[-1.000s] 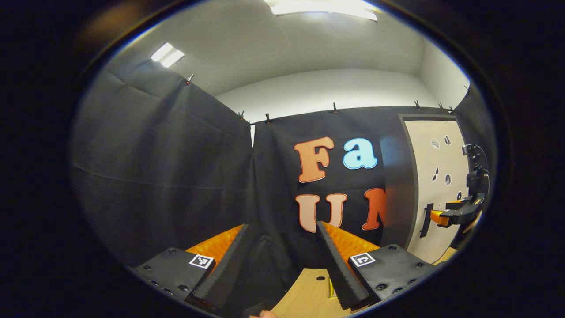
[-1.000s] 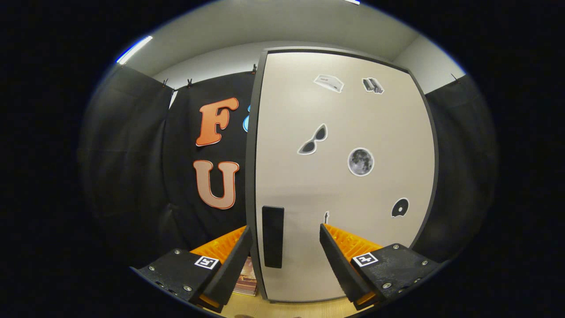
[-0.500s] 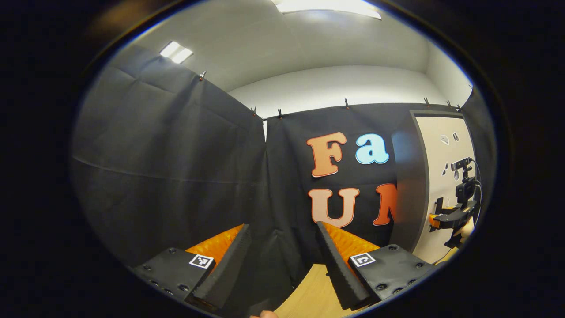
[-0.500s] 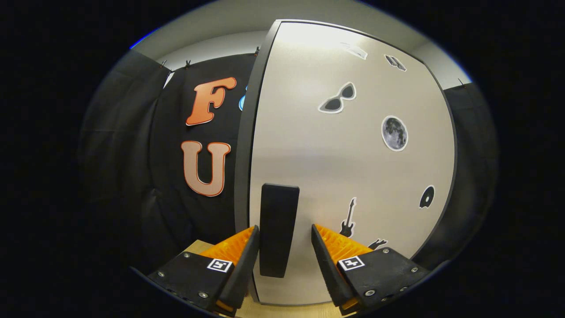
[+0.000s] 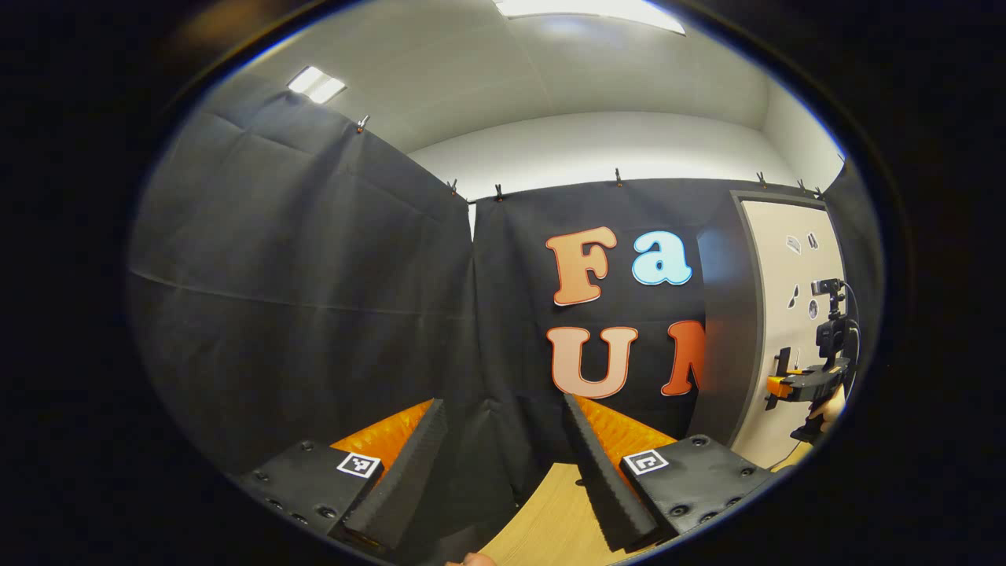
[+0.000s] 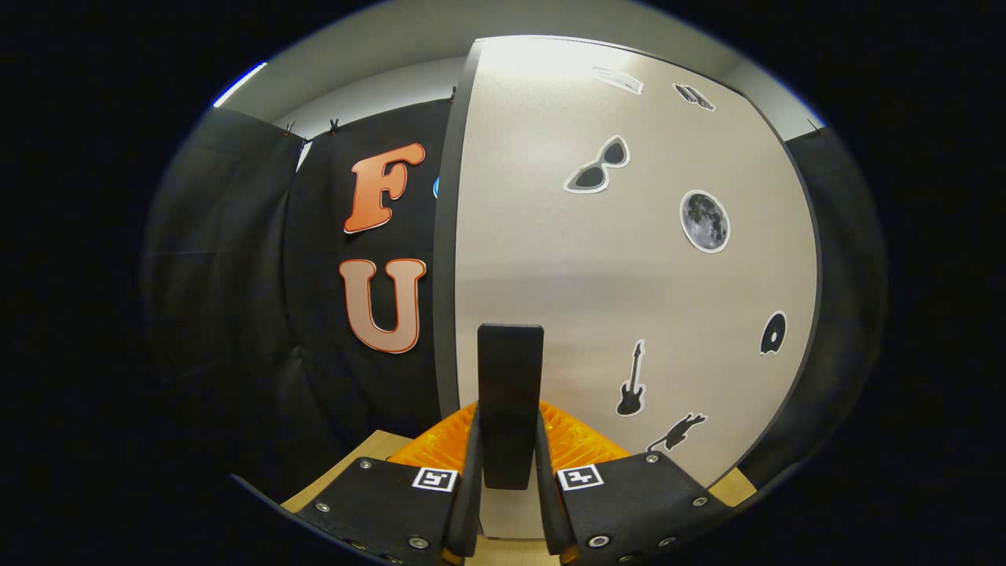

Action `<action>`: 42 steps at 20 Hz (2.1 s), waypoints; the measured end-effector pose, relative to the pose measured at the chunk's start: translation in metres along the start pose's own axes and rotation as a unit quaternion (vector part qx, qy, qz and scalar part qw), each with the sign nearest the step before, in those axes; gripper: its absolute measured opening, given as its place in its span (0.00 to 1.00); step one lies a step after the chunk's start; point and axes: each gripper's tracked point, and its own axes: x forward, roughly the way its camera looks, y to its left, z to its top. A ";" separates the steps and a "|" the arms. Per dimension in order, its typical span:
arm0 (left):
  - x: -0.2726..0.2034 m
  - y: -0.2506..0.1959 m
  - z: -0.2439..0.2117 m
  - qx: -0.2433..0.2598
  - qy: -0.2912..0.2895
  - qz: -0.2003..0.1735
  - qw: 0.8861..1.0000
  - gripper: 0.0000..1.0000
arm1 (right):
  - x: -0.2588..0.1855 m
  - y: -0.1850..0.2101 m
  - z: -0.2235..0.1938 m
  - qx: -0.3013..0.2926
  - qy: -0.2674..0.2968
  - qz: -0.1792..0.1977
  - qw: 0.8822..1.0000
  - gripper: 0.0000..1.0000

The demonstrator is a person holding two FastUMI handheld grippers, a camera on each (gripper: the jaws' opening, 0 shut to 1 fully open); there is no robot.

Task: Open the cabinet door with the right hand, grasp the bottle in the cabinet with the left hand and place it on the coaster, then close the cabinet door with the right hand.

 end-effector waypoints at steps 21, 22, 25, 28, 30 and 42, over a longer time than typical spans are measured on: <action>-0.006 -0.042 -0.014 -0.003 0.015 -0.046 0.999 0.95 | -0.069 -0.009 0.003 0.010 -0.001 0.055 0.998 0.26; -0.002 -0.046 -0.016 -0.004 0.017 -0.051 0.999 0.95 | -0.070 -0.011 0.002 0.007 0.000 0.053 0.999 0.26; 0.007 -0.062 -0.021 -0.006 0.021 -0.066 0.998 0.95 | -0.071 -0.016 0.002 -0.003 0.001 0.046 0.999 0.26; 0.018 -0.078 -0.030 -0.009 0.027 -0.083 0.996 0.95 | -0.076 -0.019 0.001 0.002 0.005 0.039 0.999 0.24; 0.024 -0.089 -0.036 -0.011 0.030 -0.095 0.995 0.95 | -0.078 -0.024 0.002 -0.001 0.004 0.029 1.000 0.26; 0.038 -0.167 -0.050 -0.020 0.035 -0.167 0.985 0.95 | -0.094 -0.054 0.002 -0.002 0.002 -0.034 0.999 0.20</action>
